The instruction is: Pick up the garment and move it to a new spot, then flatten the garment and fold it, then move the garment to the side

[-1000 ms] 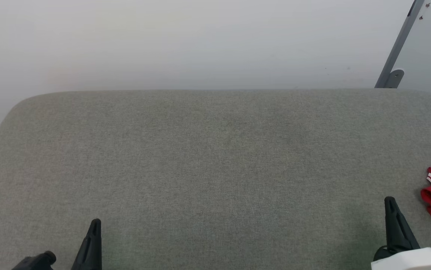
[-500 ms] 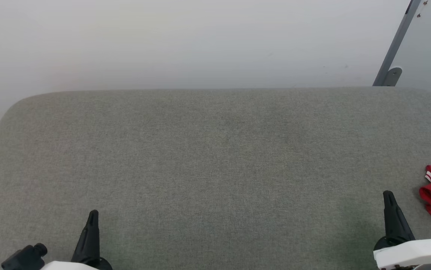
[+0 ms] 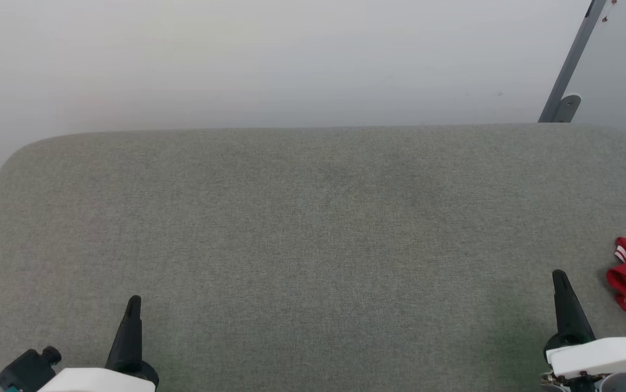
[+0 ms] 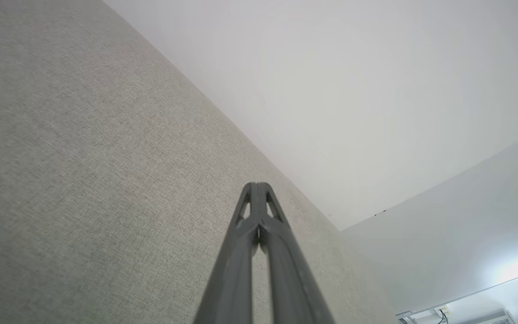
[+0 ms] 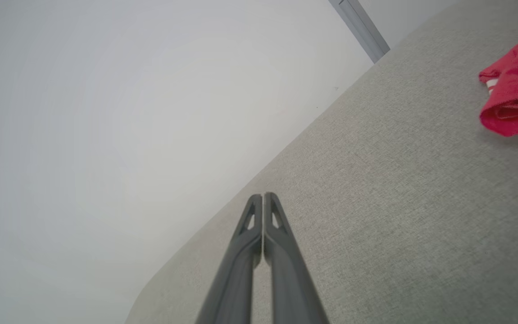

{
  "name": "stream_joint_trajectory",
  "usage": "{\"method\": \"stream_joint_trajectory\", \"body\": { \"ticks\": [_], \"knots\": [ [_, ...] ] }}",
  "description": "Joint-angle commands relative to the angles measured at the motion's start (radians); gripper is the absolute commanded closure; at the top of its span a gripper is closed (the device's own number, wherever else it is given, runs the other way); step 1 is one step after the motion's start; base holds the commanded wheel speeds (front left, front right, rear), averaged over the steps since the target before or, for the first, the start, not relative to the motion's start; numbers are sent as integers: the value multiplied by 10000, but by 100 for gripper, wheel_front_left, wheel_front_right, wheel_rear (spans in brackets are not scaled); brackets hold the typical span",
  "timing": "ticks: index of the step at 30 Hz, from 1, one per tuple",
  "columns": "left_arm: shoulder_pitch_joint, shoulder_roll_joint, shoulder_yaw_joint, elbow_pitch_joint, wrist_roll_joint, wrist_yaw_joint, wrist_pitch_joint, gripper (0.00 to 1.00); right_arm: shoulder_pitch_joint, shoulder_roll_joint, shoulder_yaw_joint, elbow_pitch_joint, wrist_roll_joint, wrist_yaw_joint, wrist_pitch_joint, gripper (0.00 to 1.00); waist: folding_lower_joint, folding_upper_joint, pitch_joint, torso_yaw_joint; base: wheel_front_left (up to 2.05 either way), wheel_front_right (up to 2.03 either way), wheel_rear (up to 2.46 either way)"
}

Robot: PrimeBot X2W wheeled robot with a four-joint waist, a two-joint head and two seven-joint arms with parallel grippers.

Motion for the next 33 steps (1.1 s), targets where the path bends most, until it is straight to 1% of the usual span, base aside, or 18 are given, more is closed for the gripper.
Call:
{"method": "stream_joint_trajectory", "body": {
  "ticks": [1,18,33],
  "knots": [
    [-291,26,97,-69,-310,8,59,100,-259,-7,-33,-83,271,-1,75,100,0,-1,3,-5,0,0,0],
    [-711,-124,289,136,-2093,11,572,100,-571,91,-59,73,2084,-1,589,100,0,-1,55,-91,0,0,0],
    [-979,-247,447,288,-3337,13,949,100,-776,163,-78,181,3377,-1,965,100,0,-1,97,-161,0,0,0]
  ]
}}
